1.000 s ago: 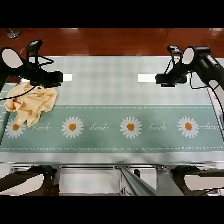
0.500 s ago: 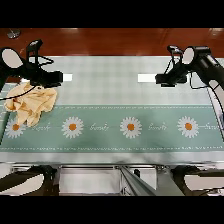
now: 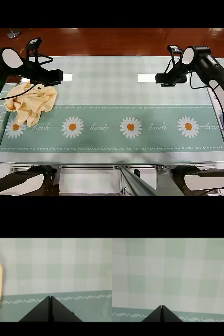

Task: Fold the shirts.

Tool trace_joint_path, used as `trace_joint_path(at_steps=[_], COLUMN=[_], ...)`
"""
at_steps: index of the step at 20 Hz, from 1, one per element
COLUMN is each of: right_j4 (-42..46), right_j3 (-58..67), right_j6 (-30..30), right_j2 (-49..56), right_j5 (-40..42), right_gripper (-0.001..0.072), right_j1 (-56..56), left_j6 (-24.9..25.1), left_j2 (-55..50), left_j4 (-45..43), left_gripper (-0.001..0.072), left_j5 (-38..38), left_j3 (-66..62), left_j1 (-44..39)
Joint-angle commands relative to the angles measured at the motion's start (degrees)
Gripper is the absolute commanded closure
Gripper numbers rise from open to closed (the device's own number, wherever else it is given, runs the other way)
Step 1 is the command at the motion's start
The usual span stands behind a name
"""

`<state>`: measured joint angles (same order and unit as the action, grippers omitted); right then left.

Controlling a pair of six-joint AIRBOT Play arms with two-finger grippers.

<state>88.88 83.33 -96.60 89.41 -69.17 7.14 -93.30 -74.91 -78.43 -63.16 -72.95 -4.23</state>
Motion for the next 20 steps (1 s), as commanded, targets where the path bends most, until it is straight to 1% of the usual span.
trace_joint_path(at_steps=[1,2,3,4,7,10,13,14,15,16,20], right_j4=[-0.1,-0.1,-0.5,-1.5,-1.5,-1.5,-1.4,-1.3,-1.3,-1.0,1.3], right_j3=[0.0,0.0,0.0,0.0,0.0,0.0,0.0,0.0,0.0,0.0,0.0], right_j6=[0.0,-0.1,-0.8,-0.7,-0.8,-0.8,-0.8,-0.9,-0.8,-0.6,-0.7], right_j2=[0.0,0.0,0.0,0.0,0.0,0.0,0.0,0.0,0.0,0.0,0.0], right_j5=[2.1,2.3,3.4,4.4,5.4,7.8,9.9,10.7,11.7,12.7,12.3], right_gripper=[0.0694,0.0694,0.0694,0.0694,0.0694,0.0695,0.0686,0.0522,0.0121,0.0076,0.0077], right_j1=[0.1,0.1,0.1,0.1,0.1,0.1,0.1,0.0,0.1,0.1,0.1], left_j6=[0.0,0.0,0.0,0.2,0.1,0.1,0.2,0.2,0.2,0.2,0.2], left_j2=[-0.7,-0.9,-1.0,-1.0,-0.9,-1.4,-2.3,-3.1,-4.1,-5.4,-12.2], left_j4=[-0.5,-1.4,-3.4,-6.7,-14.5,-14.8,-14.8,-14.8,-14.8,-14.8,-14.6], left_gripper=[0.0572,0.0308,0.0012,0.0003,0.0003,0.0003,0.0003,0.0003,0.0003,0.0003,0.0003], left_j5=[8.8,10.8,12.9,13.5,10.7,8.7,7.5,7.4,7.3,7.0,6.0], left_j3=[0.0,0.0,0.0,-0.2,-1.1,-1.1,-1.1,-1.1,-1.1,-1.1,-1.1], left_j1=[0.3,0.6,1.1,1.8,6.6,13.9,19.2,20.6,21.7,22.6,22.9])
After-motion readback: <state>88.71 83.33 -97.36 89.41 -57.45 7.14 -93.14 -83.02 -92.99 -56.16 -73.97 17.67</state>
